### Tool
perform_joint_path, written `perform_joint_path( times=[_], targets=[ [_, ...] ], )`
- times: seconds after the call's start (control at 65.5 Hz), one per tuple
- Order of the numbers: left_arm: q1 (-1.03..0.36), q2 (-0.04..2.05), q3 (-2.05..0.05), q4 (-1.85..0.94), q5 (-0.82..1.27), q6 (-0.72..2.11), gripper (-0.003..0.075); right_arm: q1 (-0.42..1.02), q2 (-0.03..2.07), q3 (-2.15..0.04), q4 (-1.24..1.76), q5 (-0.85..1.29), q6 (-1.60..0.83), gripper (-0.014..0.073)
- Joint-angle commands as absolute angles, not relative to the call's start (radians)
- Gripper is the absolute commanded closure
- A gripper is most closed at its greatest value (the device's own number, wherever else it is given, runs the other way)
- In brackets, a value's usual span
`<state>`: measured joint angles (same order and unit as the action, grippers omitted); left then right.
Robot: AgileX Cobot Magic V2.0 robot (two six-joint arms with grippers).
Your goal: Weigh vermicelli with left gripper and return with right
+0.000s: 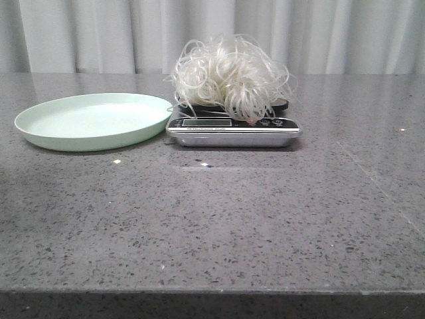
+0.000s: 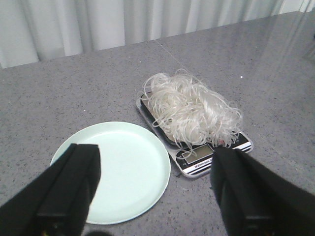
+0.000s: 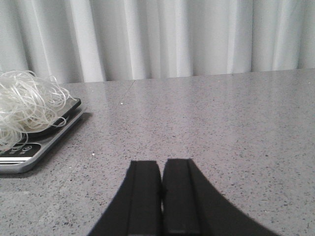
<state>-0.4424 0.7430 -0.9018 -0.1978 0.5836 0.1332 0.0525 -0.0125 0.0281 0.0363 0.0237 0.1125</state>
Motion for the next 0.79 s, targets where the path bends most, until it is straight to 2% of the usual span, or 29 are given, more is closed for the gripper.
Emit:
perform_joint_path(
  times=[0.0, 0.153, 0.26, 0.366, 0.489, 0.55, 0.779],
  targets=[
    [-0.442, 0.591, -0.8, -0.211, 0.452, 0.135, 0.0199, 0.057, -0.029, 0.02, 0.024, -0.058, 0.108, 0.0435],
    [-0.442, 0.366, -0.621, -0.208, 0.384, 0.135, 0.0201, 0.057, -0.029, 0.02, 0.024, -0.058, 0.108, 0.0435],
    [-0.442, 0.233, -0.529, -0.191, 0.358, 0.135, 0.0258, 0.057, -0.029, 0.02, 0.024, -0.058, 0.108, 0.0435],
    [-0.442, 0.14, -0.457, -0.19, 0.346, 0.135, 0.0397, 0.057, -0.028, 0.02, 0.024, -0.058, 0.108, 0.0435],
    [-0.442, 0.101, -0.408, -0.19, 0.349, 0.135, 0.0605, 0.057, -0.027, 0.02, 0.024, -0.058, 0.108, 0.0435],
    [-0.442, 0.101, -0.398, -0.19, 0.334, 0.135, 0.0582, 0.057, -0.027, 0.02, 0.024, -0.058, 0.108, 0.0435],
    [-0.442, 0.101, -0.391, -0.193, 0.321, 0.135, 0.0587, 0.057, -0.027, 0.02, 0.024, -0.058, 0.108, 0.0435]
  ],
)
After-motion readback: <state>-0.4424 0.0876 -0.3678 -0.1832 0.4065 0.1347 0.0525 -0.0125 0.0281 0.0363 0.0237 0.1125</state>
